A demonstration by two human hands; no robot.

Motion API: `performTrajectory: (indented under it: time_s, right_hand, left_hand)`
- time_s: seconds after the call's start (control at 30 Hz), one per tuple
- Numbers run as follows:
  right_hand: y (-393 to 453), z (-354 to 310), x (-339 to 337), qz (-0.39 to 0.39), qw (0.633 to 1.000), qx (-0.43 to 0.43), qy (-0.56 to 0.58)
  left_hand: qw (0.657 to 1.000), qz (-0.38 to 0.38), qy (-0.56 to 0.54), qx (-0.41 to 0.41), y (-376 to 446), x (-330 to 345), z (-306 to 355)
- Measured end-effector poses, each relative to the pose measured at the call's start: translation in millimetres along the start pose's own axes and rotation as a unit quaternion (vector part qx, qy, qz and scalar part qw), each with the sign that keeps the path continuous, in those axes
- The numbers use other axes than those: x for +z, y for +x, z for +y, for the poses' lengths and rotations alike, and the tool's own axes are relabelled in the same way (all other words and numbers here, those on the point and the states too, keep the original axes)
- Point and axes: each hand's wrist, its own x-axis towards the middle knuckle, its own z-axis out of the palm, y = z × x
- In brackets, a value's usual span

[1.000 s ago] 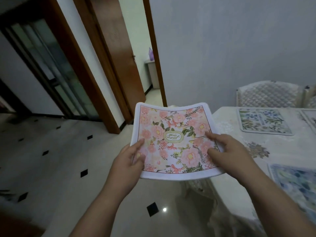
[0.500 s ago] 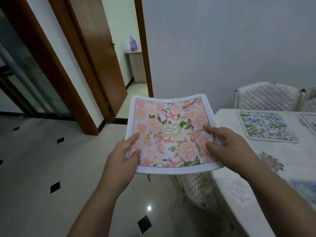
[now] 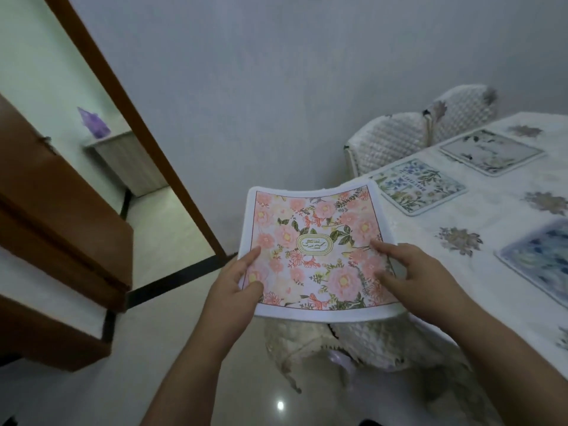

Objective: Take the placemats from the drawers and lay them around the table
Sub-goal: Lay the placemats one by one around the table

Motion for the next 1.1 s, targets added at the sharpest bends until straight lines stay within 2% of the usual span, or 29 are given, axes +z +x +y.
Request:
performTrajectory:
  time_s: [0.13, 0.27, 0.53, 0.73, 0.97, 1.1]
  right_hand:
    - [28.5, 29.8, 6.4, 0.037, 0.997, 0.073, 0.019]
    - [63.1, 62.2, 12.3, 0.065, 0.988, 0.136, 0.030]
    - [88.9, 126.3, 28.4, 0.127, 0.950, 0.267, 0.098]
    - [98.3, 187.9, 63.5, 0.190, 0.894, 0.379, 0.141]
    - [120.9, 232.6, 102.9, 0.283, 0.814, 0.483, 0.157]
    - [120.9, 255.1, 133.0, 0.300, 0.783, 0.530, 0.125]
  left_hand:
    - [0.995, -0.086, 0.045, 0.018, 68.7, 33.0, 0.2]
    - [0.985, -0.128, 0.100, 0.049, 134.9, 70.0, -8.5]
    - [0.948, -0.248, 0.175, 0.093, 244.4, 160.3, -26.5]
    - [0.897, -0.381, 0.191, 0.119, 313.5, 259.7, -38.1]
    - [0.837, -0.466, 0.215, 0.188, 372.9, 360.2, -69.4]
    - [0.800, -0.495, 0.267, 0.207, 393.0, 384.3, -106.1]
